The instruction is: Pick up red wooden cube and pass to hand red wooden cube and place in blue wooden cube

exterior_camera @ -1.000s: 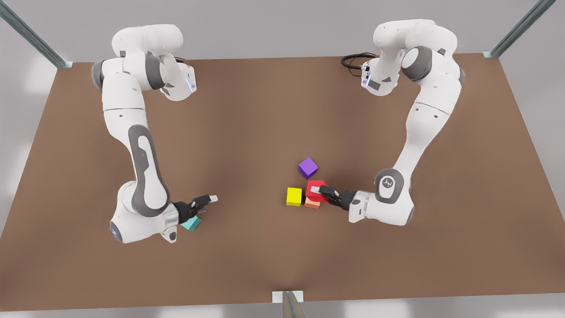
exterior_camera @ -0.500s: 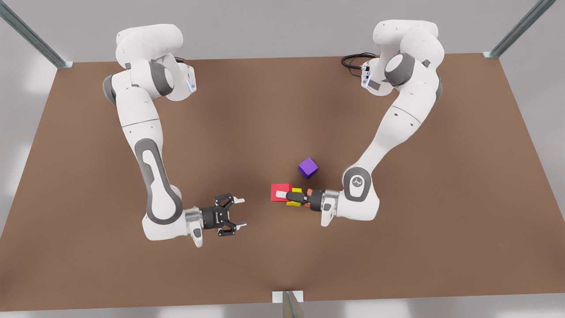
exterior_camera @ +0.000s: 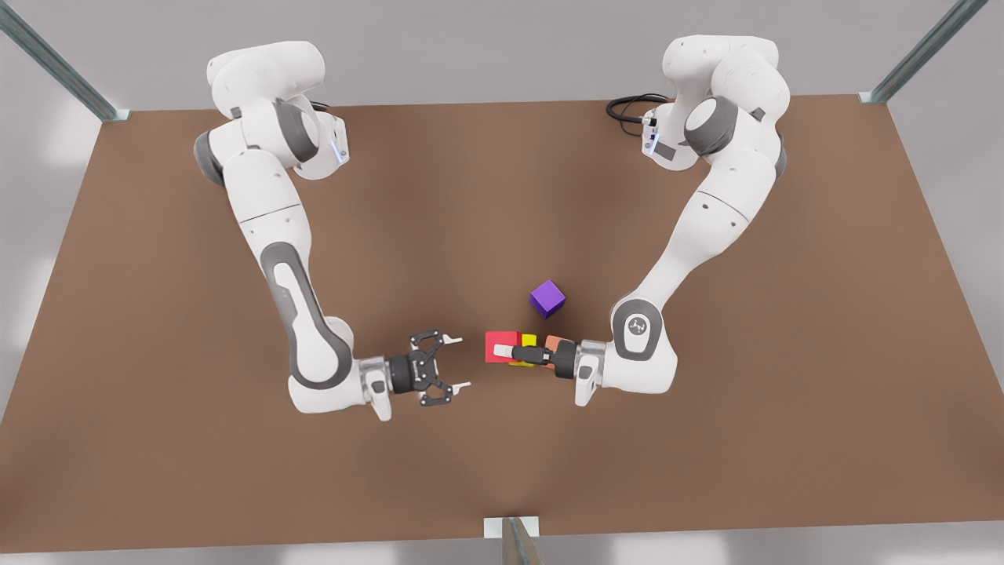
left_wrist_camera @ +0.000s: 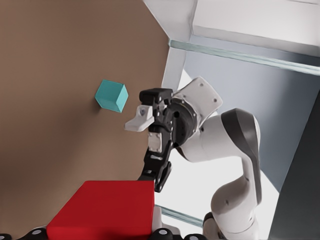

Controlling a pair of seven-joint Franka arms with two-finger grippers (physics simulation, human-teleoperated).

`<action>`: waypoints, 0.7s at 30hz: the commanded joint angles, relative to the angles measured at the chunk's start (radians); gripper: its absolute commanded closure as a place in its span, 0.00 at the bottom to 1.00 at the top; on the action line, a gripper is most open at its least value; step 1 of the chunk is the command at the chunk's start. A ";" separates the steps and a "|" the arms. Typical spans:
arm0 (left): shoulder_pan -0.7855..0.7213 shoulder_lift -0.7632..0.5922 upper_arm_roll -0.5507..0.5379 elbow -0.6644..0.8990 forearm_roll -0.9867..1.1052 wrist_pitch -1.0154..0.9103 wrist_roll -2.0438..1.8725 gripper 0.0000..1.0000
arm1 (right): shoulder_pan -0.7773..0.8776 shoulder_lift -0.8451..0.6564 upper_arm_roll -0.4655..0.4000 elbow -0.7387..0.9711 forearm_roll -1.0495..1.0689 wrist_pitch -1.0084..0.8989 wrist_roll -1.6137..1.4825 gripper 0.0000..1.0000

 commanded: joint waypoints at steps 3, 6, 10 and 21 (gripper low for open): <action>-0.001 -0.002 -0.001 0.000 -0.009 -0.001 0.058 0.36 | 0.015 -0.006 0.000 0.002 0.025 0.037 -0.261 0.00; -0.001 0.000 -0.001 0.000 -0.008 0.001 0.060 0.36 | 0.027 -0.014 0.000 0.010 0.022 0.052 -0.224 0.00; -0.002 0.000 -0.001 0.000 -0.009 0.002 0.060 0.36 | 0.036 -0.026 0.000 0.013 0.019 0.061 -0.178 0.00; -0.002 0.000 -0.001 0.000 -0.009 0.004 0.061 0.36 | 0.058 -0.028 0.008 -0.005 0.033 0.083 -0.173 0.00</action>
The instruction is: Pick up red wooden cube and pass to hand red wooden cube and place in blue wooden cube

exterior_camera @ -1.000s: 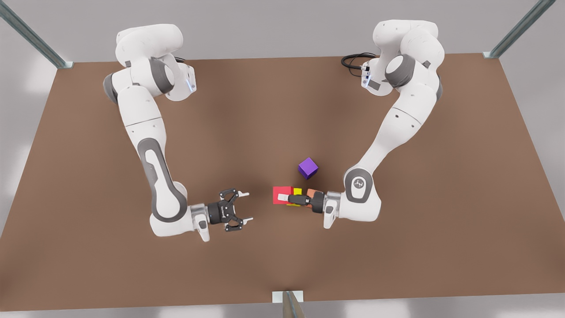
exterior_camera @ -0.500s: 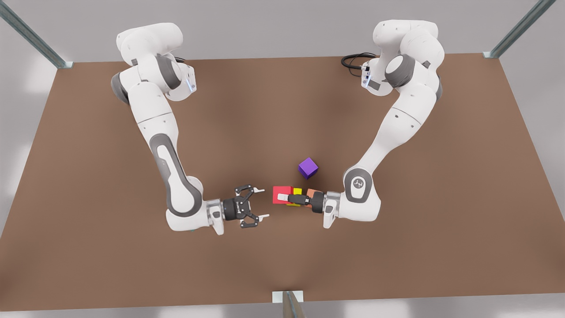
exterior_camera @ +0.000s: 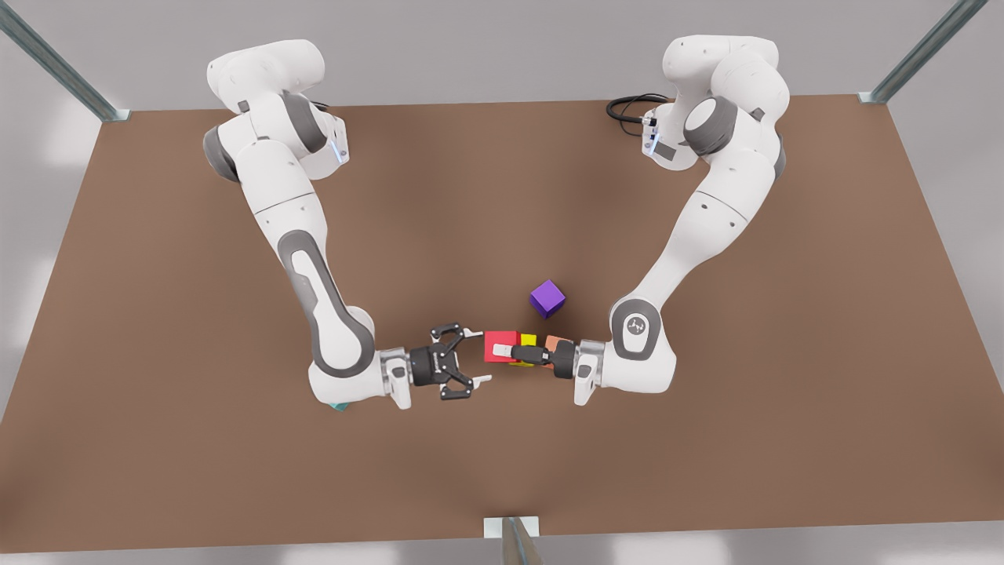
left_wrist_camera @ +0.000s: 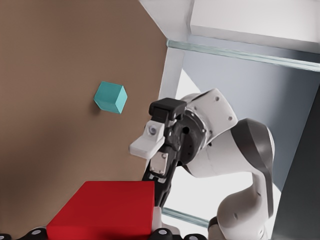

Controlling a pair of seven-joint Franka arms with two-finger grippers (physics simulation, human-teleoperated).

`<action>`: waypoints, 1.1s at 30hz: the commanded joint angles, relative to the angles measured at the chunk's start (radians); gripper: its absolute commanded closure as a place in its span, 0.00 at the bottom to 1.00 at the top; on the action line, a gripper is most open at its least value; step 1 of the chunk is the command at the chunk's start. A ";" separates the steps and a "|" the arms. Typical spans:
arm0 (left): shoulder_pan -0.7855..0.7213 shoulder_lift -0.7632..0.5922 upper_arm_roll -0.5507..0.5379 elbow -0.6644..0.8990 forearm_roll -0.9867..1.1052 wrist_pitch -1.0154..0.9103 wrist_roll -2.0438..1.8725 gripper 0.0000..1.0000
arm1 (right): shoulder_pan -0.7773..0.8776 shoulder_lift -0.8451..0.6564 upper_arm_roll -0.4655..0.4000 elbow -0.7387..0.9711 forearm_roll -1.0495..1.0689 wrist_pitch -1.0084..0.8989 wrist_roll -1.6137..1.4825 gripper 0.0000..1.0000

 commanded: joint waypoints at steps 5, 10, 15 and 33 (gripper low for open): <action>0.000 0.006 -0.001 0.000 -0.007 -0.003 0.039 0.36 | -0.009 -0.015 0.001 -0.001 -0.009 -0.007 -0.028 0.00; 0.000 0.006 0.001 0.000 -0.009 -0.003 0.038 0.36 | 0.000 -0.047 0.001 -0.047 -0.002 0.002 -0.025 0.00; 0.000 0.006 0.001 0.000 -0.009 -0.003 0.038 0.36 | 0.008 -0.045 0.001 -0.046 0.001 0.009 -0.025 0.00; -0.005 0.007 -0.001 0.000 -0.009 0.000 0.038 0.36 | 0.046 -0.030 -0.001 -0.042 0.022 0.065 -0.028 0.00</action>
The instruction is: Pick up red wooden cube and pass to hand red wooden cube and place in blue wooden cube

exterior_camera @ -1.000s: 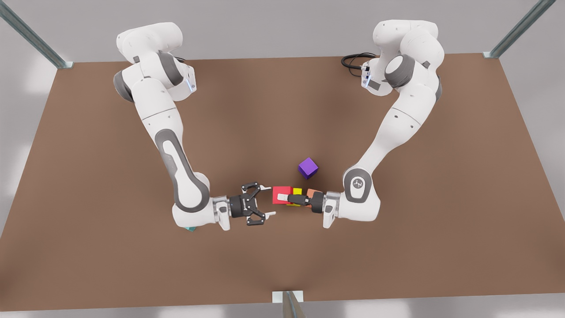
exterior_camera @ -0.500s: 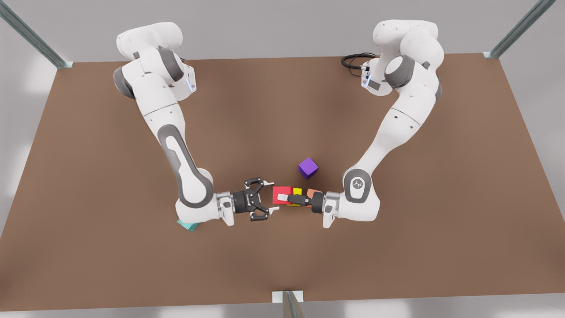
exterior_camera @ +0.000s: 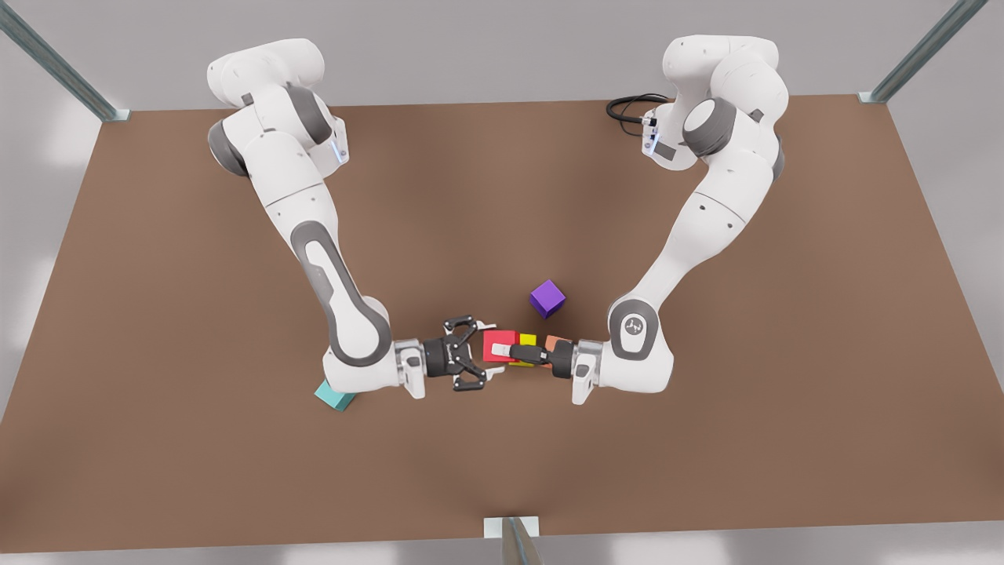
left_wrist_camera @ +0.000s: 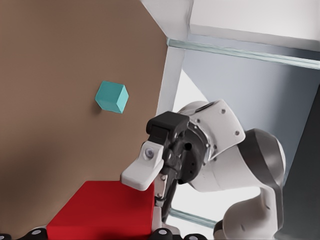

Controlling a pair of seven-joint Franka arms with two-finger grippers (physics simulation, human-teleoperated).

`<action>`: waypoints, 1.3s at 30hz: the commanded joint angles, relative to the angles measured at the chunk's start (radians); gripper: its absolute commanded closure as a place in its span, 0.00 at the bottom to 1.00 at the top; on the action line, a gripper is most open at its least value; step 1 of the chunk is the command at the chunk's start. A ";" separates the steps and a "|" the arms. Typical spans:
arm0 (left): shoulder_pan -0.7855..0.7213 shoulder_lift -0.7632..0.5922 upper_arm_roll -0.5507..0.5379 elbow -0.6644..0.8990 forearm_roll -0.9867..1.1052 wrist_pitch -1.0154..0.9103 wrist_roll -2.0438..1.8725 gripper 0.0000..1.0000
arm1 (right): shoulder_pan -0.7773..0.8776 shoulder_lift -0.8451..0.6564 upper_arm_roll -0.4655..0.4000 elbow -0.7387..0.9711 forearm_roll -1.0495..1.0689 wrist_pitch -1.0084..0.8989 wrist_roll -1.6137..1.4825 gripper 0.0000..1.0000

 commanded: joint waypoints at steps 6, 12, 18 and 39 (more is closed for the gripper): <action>0.000 0.002 -0.001 0.001 -0.011 -0.002 0.035 0.36 | 0.004 0.015 0.002 0.000 0.004 0.013 -0.006 0.00; 0.000 0.002 -0.001 0.001 -0.011 -0.002 0.036 0.36 | 0.017 0.030 0.002 0.001 0.024 0.016 -0.006 0.01; -0.002 0.000 -0.001 0.001 -0.011 0.001 0.035 0.36 | 0.018 0.030 0.002 0.004 0.024 0.016 -0.007 0.39; 0.587 -0.285 -0.011 0.001 0.764 -0.806 -0.141 0.00 | -0.092 0.018 -0.251 0.130 -0.829 -0.024 0.322 0.38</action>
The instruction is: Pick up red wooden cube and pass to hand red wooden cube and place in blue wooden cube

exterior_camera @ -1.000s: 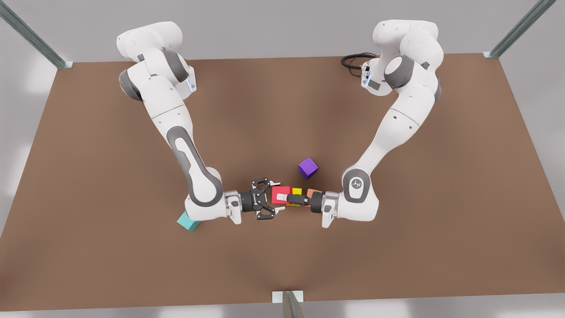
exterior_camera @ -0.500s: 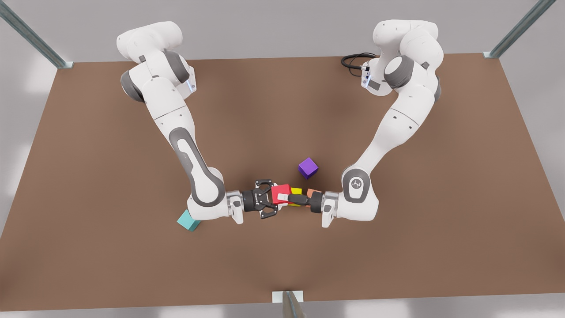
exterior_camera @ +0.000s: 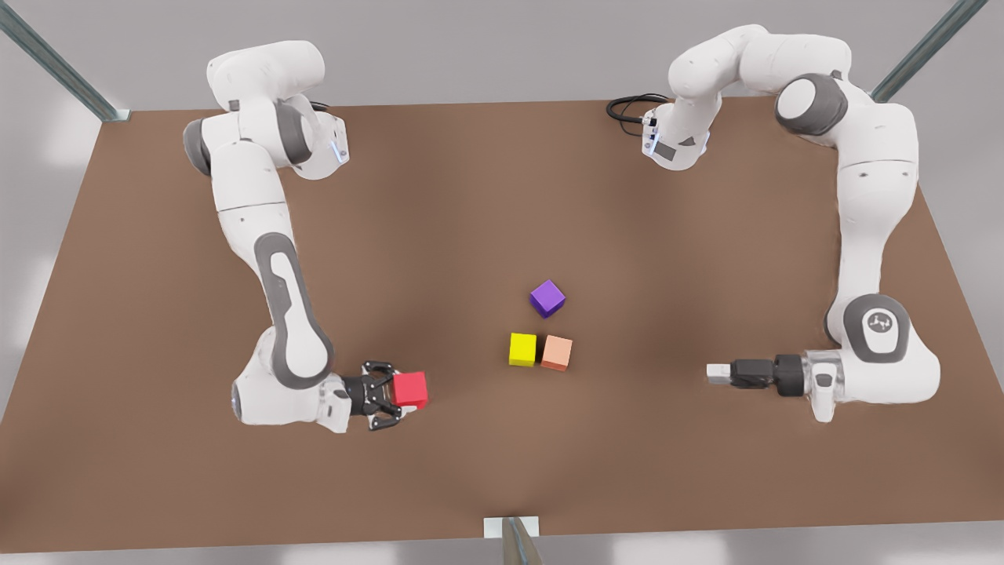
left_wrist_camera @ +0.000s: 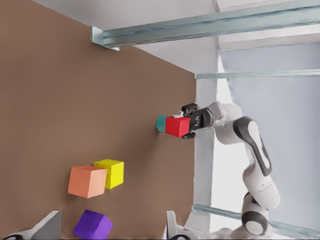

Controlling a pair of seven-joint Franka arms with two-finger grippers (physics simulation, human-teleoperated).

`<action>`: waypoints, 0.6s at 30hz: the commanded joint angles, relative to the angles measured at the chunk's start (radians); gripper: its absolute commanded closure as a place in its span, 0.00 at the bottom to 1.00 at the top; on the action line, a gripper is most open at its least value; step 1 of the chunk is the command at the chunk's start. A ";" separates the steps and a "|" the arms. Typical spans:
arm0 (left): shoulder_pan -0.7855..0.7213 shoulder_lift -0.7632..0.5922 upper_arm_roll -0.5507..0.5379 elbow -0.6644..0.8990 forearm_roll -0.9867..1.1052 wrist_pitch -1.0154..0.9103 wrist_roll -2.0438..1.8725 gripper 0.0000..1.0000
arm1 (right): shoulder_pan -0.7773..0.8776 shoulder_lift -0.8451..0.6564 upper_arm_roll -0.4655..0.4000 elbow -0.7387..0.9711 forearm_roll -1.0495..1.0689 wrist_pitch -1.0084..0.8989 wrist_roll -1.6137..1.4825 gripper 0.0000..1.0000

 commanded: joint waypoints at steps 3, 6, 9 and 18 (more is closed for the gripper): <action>0.010 -0.127 -0.018 0.001 0.705 -0.277 -0.222 0.00 | 0.033 -0.057 -0.046 0.019 -0.636 0.032 0.434 0.39; -0.479 -0.598 0.525 -0.419 0.710 0.053 -0.222 0.00 | 0.097 -0.197 -0.044 -0.106 -0.821 0.012 0.691 0.39; -0.488 -0.582 0.489 -0.360 0.635 0.004 -0.222 0.00 | 0.132 -0.246 -0.044 -0.187 -0.957 0.029 0.836 0.40; -0.442 -0.517 0.486 -0.153 0.608 -0.108 -0.068 0.00 | 0.120 -0.266 -0.057 -0.326 -1.042 0.219 0.823 0.40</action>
